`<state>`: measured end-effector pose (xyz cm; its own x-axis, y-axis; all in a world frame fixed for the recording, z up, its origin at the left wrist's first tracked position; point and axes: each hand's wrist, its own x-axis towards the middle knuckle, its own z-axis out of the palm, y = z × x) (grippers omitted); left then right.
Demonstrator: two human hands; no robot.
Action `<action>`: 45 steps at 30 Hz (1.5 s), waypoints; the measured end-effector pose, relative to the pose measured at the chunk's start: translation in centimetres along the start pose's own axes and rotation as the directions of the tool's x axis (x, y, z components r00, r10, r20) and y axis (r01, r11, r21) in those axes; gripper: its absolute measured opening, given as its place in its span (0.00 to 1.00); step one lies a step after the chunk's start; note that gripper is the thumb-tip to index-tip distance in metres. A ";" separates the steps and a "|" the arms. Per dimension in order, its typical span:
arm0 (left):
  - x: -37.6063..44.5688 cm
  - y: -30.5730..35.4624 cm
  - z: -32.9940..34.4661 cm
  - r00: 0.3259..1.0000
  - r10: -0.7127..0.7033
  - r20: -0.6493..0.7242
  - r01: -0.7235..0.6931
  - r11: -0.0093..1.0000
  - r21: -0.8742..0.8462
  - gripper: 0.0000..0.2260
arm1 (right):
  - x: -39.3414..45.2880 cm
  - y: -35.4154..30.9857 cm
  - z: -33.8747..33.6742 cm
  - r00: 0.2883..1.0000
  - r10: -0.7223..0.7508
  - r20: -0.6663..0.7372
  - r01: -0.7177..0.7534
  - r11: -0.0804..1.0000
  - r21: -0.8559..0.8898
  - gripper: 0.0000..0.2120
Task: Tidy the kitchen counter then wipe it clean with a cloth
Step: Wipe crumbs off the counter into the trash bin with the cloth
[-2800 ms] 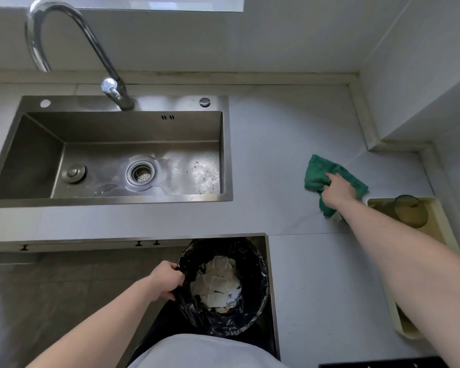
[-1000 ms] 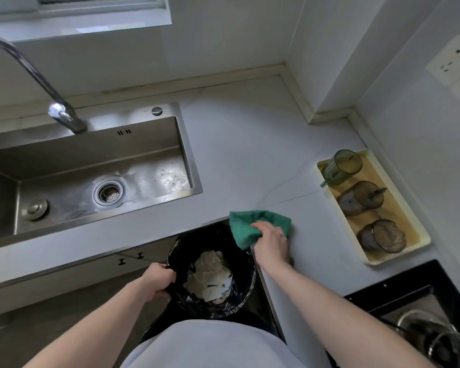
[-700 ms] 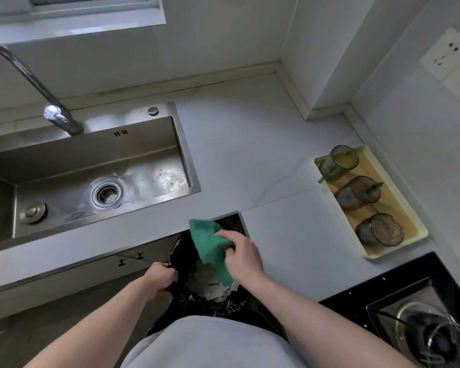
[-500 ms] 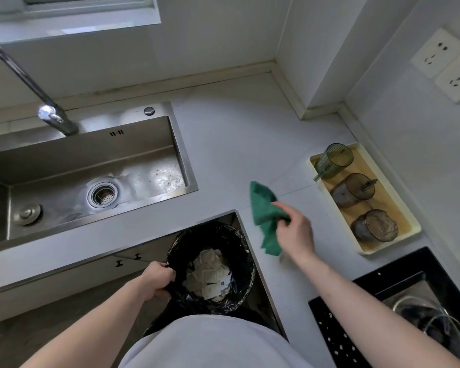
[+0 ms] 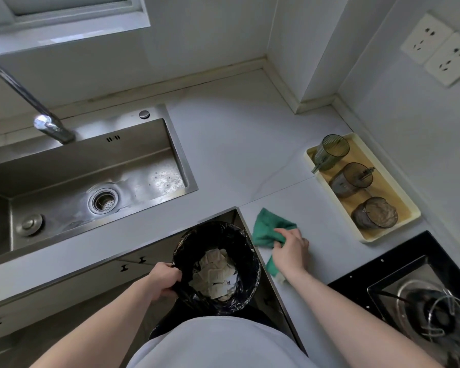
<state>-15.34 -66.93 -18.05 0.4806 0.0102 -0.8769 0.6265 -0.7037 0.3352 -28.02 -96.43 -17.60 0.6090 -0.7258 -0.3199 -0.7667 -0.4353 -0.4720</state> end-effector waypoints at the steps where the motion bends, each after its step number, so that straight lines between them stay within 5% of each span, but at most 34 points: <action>1: 0.0 0.0 0.1 1.000 -0.001 0.002 0.001 1.000 0.005 0.06 | -1.1 -1.1 1.0 0.999 -0.038 0.038 0.037 0.999 0.020 0.19; 7: 0.7 0.0 -0.3 0.999 -0.013 0.041 0.011 0.999 0.042 0.07 | -6.2 -6.5 4.4 0.947 -0.140 0.288 0.065 0.965 0.255 0.18; 15: 1.5 0.0 -1.6 0.998 0.016 0.068 -0.024 0.994 0.111 0.07 | -5.3 -4.0 -3.0 1.000 -0.015 -0.024 0.025 0.885 0.465 0.18; 21: 1.5 0.4 -1.4 0.995 0.050 0.090 -0.068 0.975 0.211 0.08 | -1.5 4.4 -9.8 0.962 0.114 -0.249 -0.060 0.975 0.216 0.16; 26: 1.7 0.9 -1.2 0.990 0.050 0.131 -0.085 0.957 0.277 0.10 | -0.3 7.6 -7.2 0.960 0.275 -0.050 -0.277 0.961 -0.020 0.17; 32: 2.2 0.9 -1.2 0.989 0.055 0.138 -0.095 0.946 0.311 0.09 | -6.5 0.5 1.2 0.985 0.174 -0.014 -0.175 0.983 -0.051 0.21; 39: 1.2 0.9 -1.2 0.979 0.087 0.186 -0.140 0.945 0.295 0.09 | -13.5 -2.7 6.4 0.979 0.124 0.160 -0.150 0.976 0.158 0.18; 45: 0.2 0.5 -1.5 0.966 0.107 0.235 -0.186 0.919 0.348 0.08 | -17.4 -1.9 3.7 0.986 0.166 -0.023 -0.141 0.895 0.424 0.18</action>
<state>-14.00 -66.16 -17.57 0.3868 -0.2323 -0.8924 0.2726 -0.8957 0.3513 -36.42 -81.01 -14.23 0.4684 -0.8003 -0.3744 -0.6855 -0.0617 -0.7255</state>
